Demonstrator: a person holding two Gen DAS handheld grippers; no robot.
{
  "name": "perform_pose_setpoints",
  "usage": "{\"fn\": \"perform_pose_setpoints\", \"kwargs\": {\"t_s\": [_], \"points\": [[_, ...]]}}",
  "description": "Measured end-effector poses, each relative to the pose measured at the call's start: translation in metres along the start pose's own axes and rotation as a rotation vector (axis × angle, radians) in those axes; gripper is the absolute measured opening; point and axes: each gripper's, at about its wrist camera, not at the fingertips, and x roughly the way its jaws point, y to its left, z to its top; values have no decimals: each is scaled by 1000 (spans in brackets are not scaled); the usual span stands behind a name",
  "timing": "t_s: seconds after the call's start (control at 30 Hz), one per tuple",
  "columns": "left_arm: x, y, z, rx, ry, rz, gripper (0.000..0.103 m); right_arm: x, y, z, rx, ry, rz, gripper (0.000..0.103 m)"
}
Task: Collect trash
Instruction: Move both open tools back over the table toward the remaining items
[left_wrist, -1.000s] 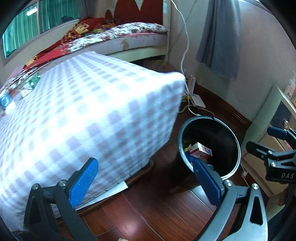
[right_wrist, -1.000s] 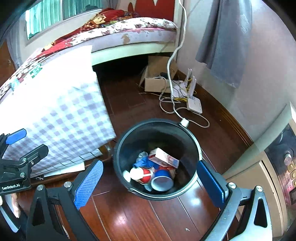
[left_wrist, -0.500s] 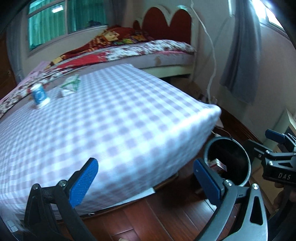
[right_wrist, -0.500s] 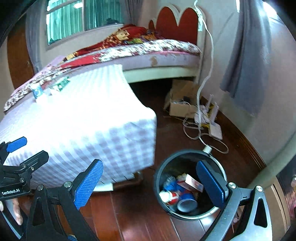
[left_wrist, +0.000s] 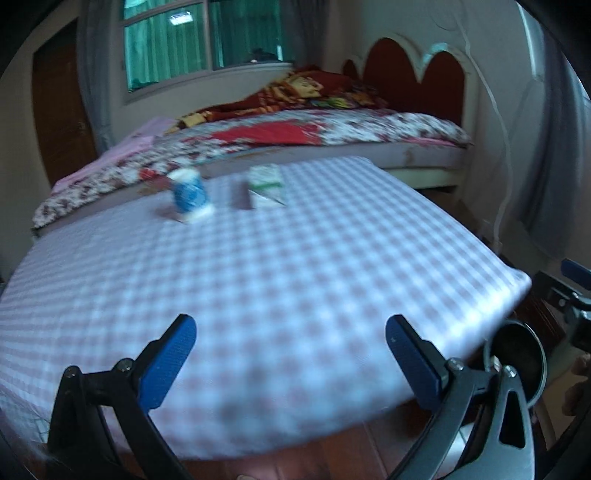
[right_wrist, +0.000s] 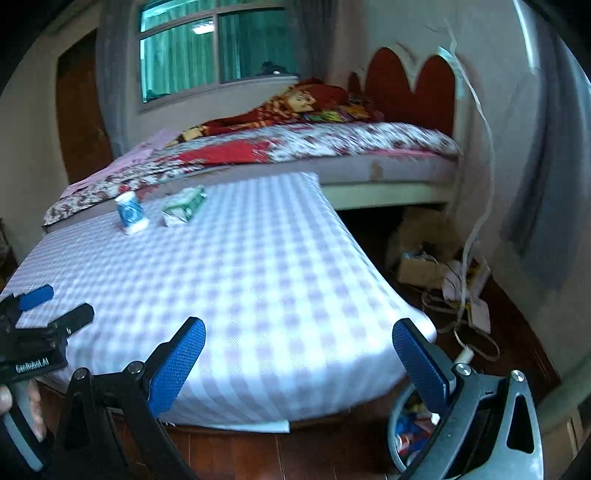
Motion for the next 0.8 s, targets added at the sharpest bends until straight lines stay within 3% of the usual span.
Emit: {"fn": "perform_pose_setpoints", "kwargs": {"t_s": [0.13,0.27,0.43,0.63,0.8], "points": [[6,37,29,-6,-6,56,102,12,26,23,-16,-30,63,102],[10,73,46,-26,-7,116,102,31,60,47,-62,3,134,102],[29,108,52,-83,2,117,102,62,107,74,-117,11,201,102],[71,138,55,-125,20,126,102,126,159,99,-197,45,230,102],[113,162,64,-158,37,140,102,196,183,125,-178,82,241,99]]}}
